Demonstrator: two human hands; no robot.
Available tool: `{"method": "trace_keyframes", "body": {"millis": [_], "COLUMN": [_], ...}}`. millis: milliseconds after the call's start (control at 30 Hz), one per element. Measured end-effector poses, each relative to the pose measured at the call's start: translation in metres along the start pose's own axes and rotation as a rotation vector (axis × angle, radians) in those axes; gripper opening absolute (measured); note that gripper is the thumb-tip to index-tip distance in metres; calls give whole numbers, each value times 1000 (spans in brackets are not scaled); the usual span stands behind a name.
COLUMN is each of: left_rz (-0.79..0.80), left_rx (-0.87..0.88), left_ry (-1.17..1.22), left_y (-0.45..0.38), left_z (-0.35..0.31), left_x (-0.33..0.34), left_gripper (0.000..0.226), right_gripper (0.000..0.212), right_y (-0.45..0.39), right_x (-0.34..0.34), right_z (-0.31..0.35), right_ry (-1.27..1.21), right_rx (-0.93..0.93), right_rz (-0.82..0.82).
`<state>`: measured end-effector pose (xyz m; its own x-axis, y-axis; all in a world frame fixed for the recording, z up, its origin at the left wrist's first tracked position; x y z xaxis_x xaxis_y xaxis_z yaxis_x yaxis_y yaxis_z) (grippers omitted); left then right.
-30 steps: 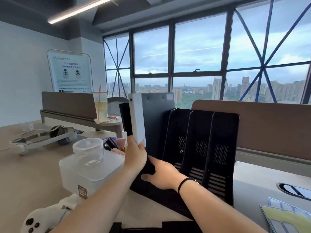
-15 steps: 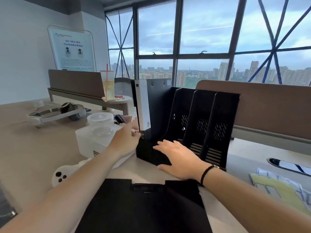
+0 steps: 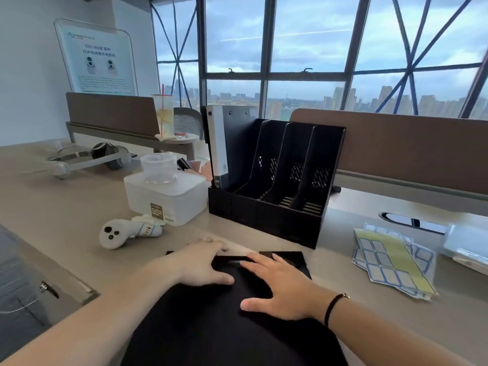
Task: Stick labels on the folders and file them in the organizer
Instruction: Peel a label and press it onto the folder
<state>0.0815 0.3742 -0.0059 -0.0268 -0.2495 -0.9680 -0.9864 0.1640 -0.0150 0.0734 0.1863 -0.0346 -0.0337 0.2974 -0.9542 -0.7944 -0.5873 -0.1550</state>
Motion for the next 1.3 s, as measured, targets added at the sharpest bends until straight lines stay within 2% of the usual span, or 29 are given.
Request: {"method": "trace_keyframes", "body": {"millis": [133,300,433,533,633,700,800,867,1000,1100,1200,1267,1300], "left_rz": [-34,-69,-27,29,130,132,-35,-134,-200,-188,-179,-179,-182], "left_rx": [58,208,321,373,391,422,469,462,435,392,401,439,449], "left_ry": [-16,-164,-224,-162,-71,-101,-213,-185,-50,64,140,183,209], "left_y": [9,20,34,46,53,52,39,25,-15,-52,-81,-95,-101], "left_z": [-44,-107,-151,-183,-209,-222,-239,-250,-271,-281,-295,-306,-311], "left_x": [10,22,36,46,56,58,53,50,55,68,77,79,81], "left_gripper": [72,60,50,54,64,67,60,54,43,44,50,51,51], "right_gripper": [87,86,82,81,82,82,83,85,85,84,65,45,37], "right_y": [53,122,178,211,230,236,239,237,224,218,212,203,197], "right_x": [-26,-48,-61,-64,-64,-67,-73,-76,-75,-79,-97,-116,-125], "right_z": [1,-25,-48,-59,-72,-82,-102,-113,-119,-117,-132,-158,-175], "right_ry": [-22,40,91,86,-5,-71,-144,-166,-195,-180,-252,-362,-340], "right_rx": [58,297,410,460,454,416,396,382,329,278,364,454,480], "right_rz": [59,37,-22,-33,8,21,16,11,-3,9,-39,-195,-301]}}
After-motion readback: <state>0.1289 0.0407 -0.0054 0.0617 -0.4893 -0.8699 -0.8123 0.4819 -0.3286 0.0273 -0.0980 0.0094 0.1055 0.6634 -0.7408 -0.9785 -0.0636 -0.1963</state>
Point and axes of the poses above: each hand's wrist, its own y-axis away from the middle knuckle, its own x-axis out of the palm, z = x × y, the point moved 5 cm from there along -y, towards the middle knuckle, and after that the axes turned 12 degrees about -z, right-handed, at the moved point
